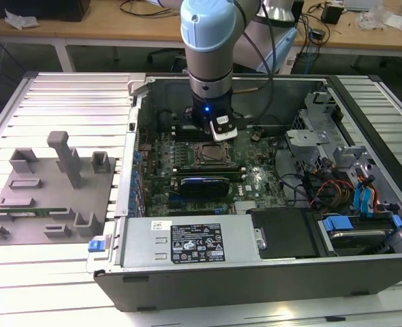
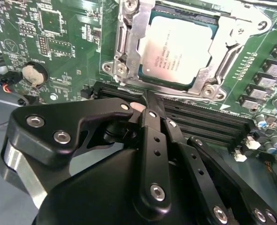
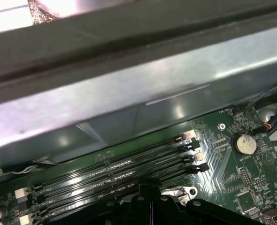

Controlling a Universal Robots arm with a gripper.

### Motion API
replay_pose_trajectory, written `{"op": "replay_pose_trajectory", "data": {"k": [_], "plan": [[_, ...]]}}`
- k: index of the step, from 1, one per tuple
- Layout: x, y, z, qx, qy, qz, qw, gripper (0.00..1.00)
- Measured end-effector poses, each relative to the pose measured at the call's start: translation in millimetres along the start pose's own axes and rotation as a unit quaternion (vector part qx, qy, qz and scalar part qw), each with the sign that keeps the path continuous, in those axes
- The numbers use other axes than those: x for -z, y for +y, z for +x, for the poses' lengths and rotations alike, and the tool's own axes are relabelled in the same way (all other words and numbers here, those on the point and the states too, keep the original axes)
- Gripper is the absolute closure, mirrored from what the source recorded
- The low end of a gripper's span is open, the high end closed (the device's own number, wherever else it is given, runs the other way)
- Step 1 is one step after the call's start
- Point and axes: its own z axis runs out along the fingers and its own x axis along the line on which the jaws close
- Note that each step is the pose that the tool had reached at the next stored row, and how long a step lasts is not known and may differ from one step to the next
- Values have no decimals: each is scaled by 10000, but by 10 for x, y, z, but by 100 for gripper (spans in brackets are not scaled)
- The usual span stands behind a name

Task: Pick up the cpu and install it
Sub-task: 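Install the first cpu locking lever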

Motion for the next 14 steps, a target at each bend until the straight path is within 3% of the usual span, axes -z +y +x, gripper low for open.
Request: {"op": "replay_pose_trajectory", "data": {"k": [14], "plan": [[-12, 35, -6, -12, -5, 7, 10000, 89]]}}
